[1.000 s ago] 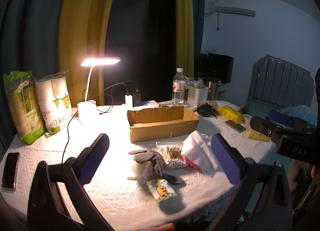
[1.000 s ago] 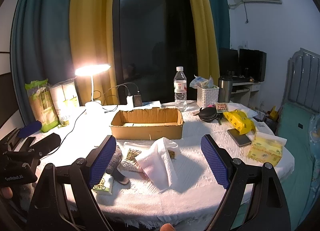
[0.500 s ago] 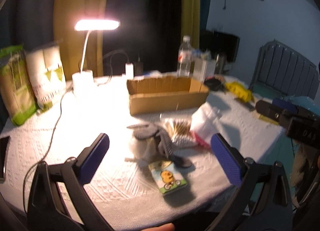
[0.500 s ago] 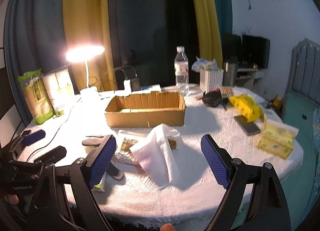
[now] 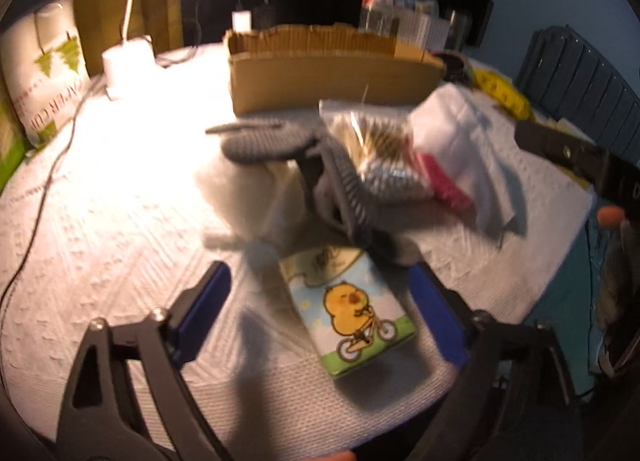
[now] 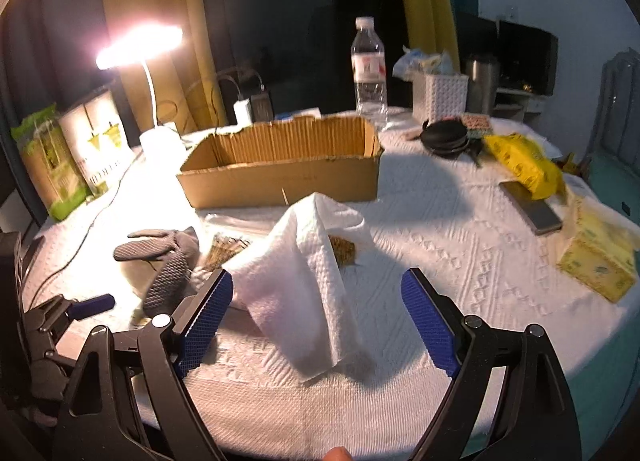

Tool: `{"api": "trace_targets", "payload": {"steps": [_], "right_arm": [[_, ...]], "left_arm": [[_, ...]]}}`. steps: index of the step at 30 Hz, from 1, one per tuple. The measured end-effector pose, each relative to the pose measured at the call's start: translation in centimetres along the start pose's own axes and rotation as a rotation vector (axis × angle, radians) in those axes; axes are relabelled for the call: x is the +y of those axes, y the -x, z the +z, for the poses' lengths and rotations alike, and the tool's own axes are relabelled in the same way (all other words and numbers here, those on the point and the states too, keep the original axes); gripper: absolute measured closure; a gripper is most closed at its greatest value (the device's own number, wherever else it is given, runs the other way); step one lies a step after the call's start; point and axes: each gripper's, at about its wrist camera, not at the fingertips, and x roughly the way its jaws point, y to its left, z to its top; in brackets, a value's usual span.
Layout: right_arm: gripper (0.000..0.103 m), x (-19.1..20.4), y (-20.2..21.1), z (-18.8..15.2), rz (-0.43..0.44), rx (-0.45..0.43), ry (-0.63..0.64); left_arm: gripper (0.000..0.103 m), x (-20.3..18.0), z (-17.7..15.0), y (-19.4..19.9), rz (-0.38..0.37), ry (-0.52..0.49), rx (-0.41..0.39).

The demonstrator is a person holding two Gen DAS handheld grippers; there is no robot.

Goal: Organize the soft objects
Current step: 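Grasp the white paper towel with the right tool while the left tool grasps the duck tissue pack, then carry both items to the cardboard box and release them inside with both tools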

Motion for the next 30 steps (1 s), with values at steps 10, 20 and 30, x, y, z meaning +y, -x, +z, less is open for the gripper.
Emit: {"api": "trace_targets", "payload": {"steps": [10,20,30], "right_arm": [[0.026,0.0,-4.5,1.0,0.022,0.027,0.028],[0.094,0.7,-5.3,0.7,0.031,0.044,0.051],[0.098,0.2,0.0,3.3,0.035,-0.092,0.051]], "left_arm": [[0.042,0.1,-0.3,-0.8,-0.011,-0.025,0.020],[0.044,0.9,0.4,2.5,-0.022,-0.025,-0.071],[0.044,0.9,3.4,6.5,-0.015,-0.050,-0.219]]}}
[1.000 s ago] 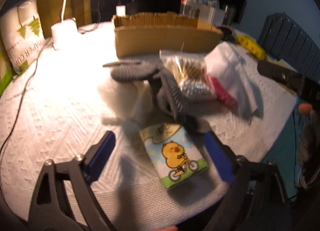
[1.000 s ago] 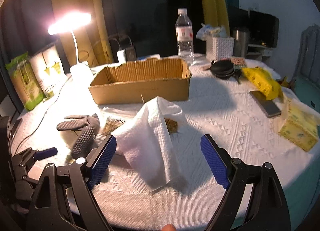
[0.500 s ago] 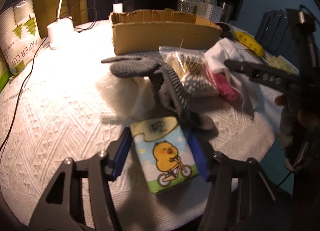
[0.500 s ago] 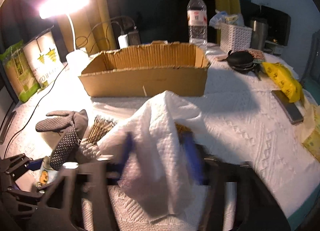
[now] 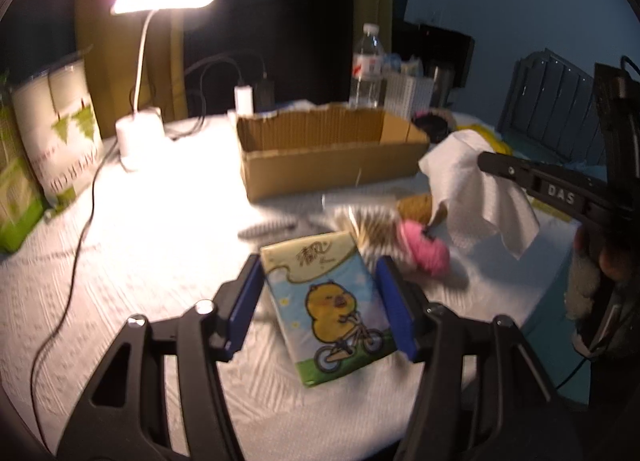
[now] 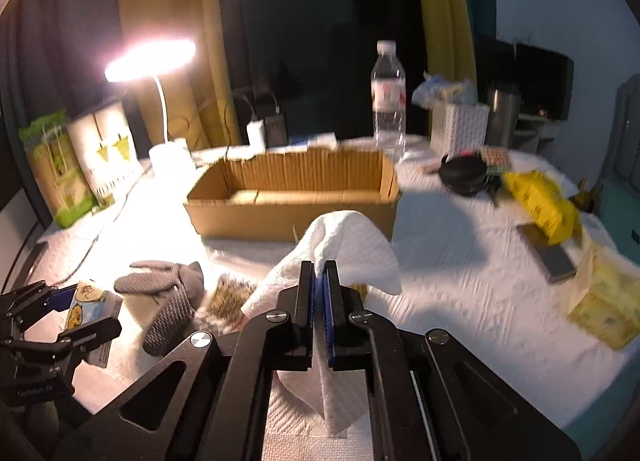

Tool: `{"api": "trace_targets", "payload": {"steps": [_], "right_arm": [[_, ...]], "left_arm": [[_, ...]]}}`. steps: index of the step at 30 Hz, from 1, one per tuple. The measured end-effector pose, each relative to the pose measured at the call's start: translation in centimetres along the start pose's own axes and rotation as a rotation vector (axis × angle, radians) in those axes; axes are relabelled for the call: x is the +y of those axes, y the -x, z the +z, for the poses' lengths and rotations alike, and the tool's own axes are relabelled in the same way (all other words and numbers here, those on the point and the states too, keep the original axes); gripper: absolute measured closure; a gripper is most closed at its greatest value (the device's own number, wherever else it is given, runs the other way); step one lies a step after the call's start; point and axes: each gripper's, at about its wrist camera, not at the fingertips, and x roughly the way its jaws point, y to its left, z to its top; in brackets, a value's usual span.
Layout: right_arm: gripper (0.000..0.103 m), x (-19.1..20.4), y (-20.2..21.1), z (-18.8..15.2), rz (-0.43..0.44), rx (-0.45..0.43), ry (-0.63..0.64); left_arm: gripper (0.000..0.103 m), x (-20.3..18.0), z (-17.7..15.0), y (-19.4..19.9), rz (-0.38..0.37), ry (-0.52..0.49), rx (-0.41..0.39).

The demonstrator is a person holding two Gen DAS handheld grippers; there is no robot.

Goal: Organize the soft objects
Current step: 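Carry both items to the cardboard box and release them inside with both tools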

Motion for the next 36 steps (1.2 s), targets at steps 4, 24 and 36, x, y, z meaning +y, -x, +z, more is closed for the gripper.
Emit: {"api": "trace_targets", "payload": {"steps": [4,24,36], "right_arm": [[0.098,-0.3,1.3,1.5,0.003,-0.050,0.000],[0.098,-3.9,-1.0,9.6,0.038,-0.200,0.053],[0.098,-6.6,-7.4,11.9,0.110,-0.172,0.047]], "left_arm": [[0.044,0.1,2.0,0.6,0.004,-0.007,-0.045],[0.044,0.9,12.3,-3.5,0.048,-0.023,-0.188],[0.044,-0.1,15.9,-11.7,0.022,0.039,-0.140]]}}
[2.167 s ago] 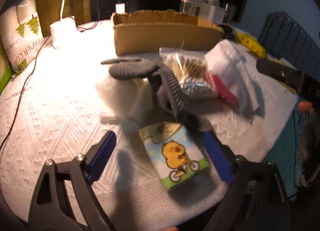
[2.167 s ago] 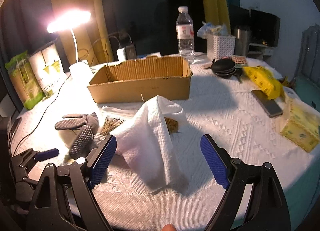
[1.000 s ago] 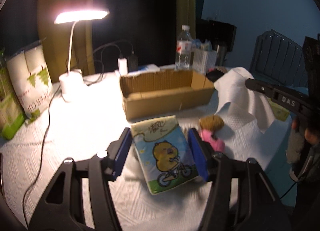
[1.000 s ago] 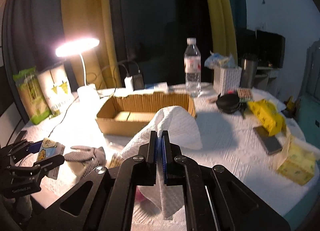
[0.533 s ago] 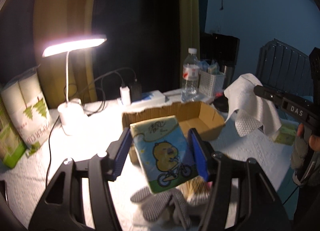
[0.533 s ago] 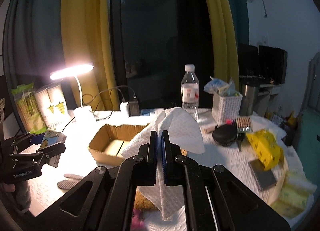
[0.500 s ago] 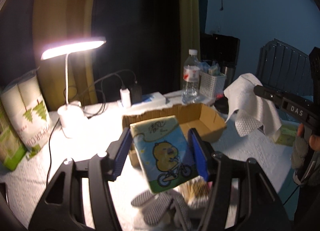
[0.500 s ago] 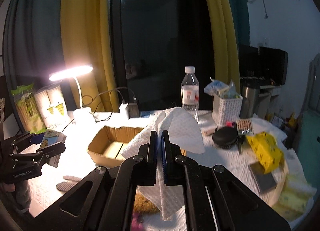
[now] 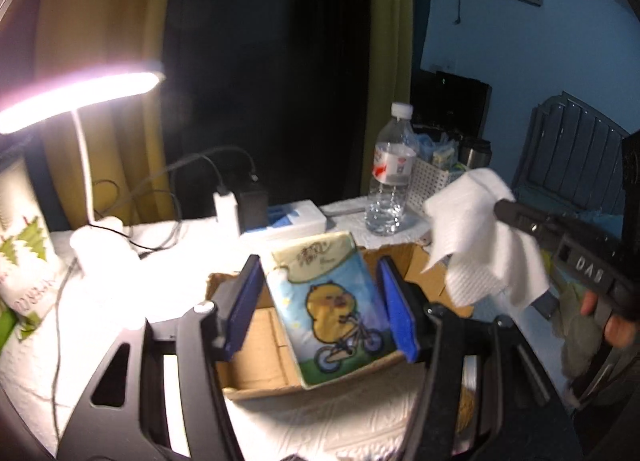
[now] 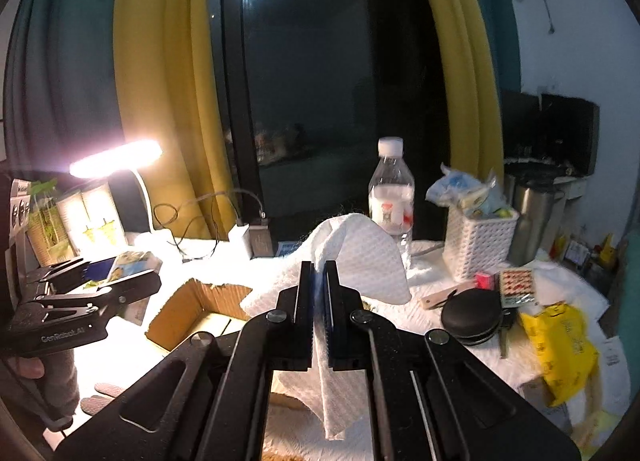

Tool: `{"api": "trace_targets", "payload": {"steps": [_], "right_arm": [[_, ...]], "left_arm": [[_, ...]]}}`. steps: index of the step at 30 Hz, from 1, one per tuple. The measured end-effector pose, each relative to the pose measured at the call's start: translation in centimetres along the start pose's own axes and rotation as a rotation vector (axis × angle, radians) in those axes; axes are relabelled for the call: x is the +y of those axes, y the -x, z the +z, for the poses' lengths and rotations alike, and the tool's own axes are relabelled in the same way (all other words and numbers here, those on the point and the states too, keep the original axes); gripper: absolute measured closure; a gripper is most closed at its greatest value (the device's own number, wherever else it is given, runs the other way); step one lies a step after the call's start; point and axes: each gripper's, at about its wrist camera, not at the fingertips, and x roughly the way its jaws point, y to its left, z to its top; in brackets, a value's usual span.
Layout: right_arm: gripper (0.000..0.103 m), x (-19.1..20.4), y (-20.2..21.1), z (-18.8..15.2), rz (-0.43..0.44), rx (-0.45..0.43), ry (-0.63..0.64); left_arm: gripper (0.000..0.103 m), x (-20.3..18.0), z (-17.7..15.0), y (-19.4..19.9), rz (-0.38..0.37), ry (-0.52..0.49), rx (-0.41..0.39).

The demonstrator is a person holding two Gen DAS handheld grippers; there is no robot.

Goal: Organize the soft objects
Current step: 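Carry both items to the cardboard box and release them inside with both tools, then grasp the brown fuzzy sponge with the right tool while the left tool grasps the cotton swab bag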

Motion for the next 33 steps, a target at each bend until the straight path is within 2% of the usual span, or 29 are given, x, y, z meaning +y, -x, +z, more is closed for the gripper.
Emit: {"api": "trace_targets", "payload": {"steps": [4,8,12,13,14,15,16,17,25,33], "right_arm": [[0.098,-0.6,-2.9,-1.5,0.037,0.064,-0.023],[0.098,-1.1,-6.4,-3.3,0.097,0.166,-0.048],[0.097,-1.2,-8.7,-4.8,0.110,0.251,-0.066],[0.095,-1.3,-8.8,-4.9,0.113,0.262,-0.072],[0.086,-1.4,-9.0,-5.0,0.115,0.276,-0.077],[0.070,-1.5,-9.0,-5.0,0.114,0.284,-0.079],[0.062,-1.6,-8.9,-5.0,0.107,0.289,-0.083],[0.054,-1.8,-8.7,-5.0,0.102,0.287,-0.088],[0.053,-2.5,-5.5,-4.0,0.049,0.249,-0.107],[0.053,-0.1,-1.1,-4.1,0.044,0.225,-0.082]], "left_arm": [[0.044,-0.6,-0.6,-3.0,-0.017,0.008,0.052],[0.043,-0.8,-1.2,-5.3,-0.047,0.034,0.106],[0.042,-1.1,-1.7,-7.2,-0.058,0.038,0.158],[0.041,-1.2,-1.8,-7.5,-0.053,0.040,0.165],[0.033,-1.2,-1.9,-7.7,-0.049,0.041,0.169],[0.028,-1.3,-1.9,-7.7,-0.048,0.043,0.169],[0.019,-1.2,-2.0,-7.5,-0.052,0.043,0.167],[0.018,-1.2,-2.0,-7.3,-0.055,0.042,0.162],[0.018,-1.1,-1.9,-3.9,-0.057,0.038,0.126],[0.018,-1.2,-2.6,0.4,-0.064,0.027,0.090]]}}
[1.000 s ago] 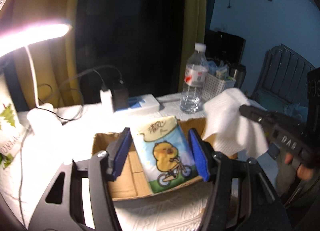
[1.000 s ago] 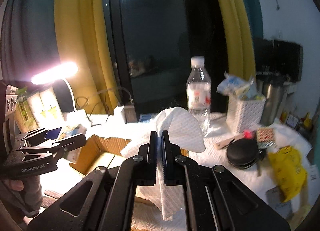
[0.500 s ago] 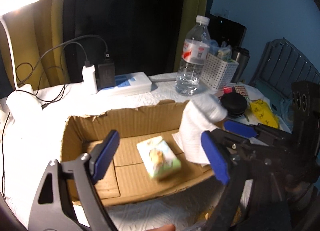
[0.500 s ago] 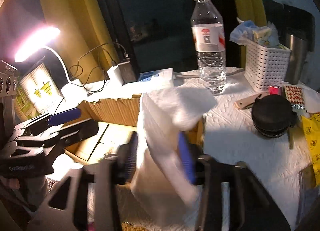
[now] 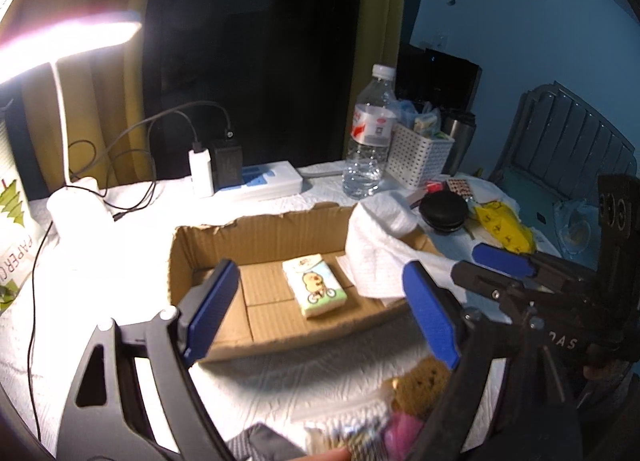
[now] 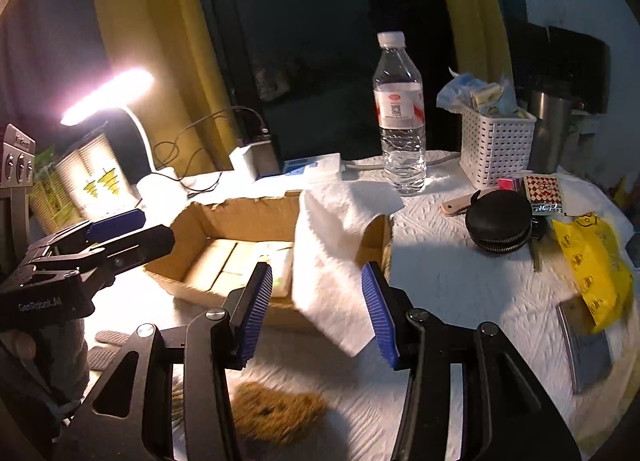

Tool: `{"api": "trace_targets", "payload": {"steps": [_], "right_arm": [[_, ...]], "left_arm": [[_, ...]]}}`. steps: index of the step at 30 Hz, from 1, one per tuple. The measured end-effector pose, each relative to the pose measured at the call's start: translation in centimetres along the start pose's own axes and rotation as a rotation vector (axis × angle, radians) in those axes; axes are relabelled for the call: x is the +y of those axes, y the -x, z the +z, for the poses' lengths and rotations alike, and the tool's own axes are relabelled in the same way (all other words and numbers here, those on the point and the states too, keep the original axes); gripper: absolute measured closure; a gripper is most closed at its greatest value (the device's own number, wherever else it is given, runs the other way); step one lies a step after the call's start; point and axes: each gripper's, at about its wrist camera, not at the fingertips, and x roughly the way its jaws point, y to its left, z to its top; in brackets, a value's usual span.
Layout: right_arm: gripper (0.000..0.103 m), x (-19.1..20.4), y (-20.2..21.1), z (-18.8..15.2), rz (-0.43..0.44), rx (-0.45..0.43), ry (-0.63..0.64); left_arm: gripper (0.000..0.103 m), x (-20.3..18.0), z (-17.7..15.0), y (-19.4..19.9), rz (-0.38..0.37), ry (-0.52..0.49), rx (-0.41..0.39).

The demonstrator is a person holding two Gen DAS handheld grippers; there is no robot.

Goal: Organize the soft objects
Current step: 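Grasp the brown fuzzy sponge with the right tool while the left tool grasps the cotton swab bag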

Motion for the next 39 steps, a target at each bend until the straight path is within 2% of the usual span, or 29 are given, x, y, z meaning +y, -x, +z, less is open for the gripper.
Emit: {"api": "trace_targets", "payload": {"steps": [9,18,24,27,32,39], "right_arm": [[0.053,3.1,3.4,-2.0,-0.002,-0.015,0.028],[0.052,4.3,4.6,-4.3,-0.005,-0.001,0.036],[0.050,3.8,3.9,-5.8,-0.004,0.034,0.017],[0.040,3.5,3.4,-6.4,0.004,0.048,0.010],[0.034,2.9,2.1,-7.1,0.013,0.069,-0.003],[0.033,2.3,-1.1,-8.1,0.048,0.142,-0.024]], "left_arm": [[0.017,-0.3,-2.6,3.5,-0.019,-0.011,-0.006],[0.017,-0.1,-6.1,4.0,-0.016,-0.013,0.041],[0.017,0.7,-8.1,4.4,-0.005,0.008,0.065],[0.017,1.0,-9.1,3.8,0.005,0.017,0.097],[0.017,1.2,-9.5,3.2,0.022,0.018,0.118],[0.017,-0.4,-9.4,2.5,0.050,-0.042,0.125]]}}
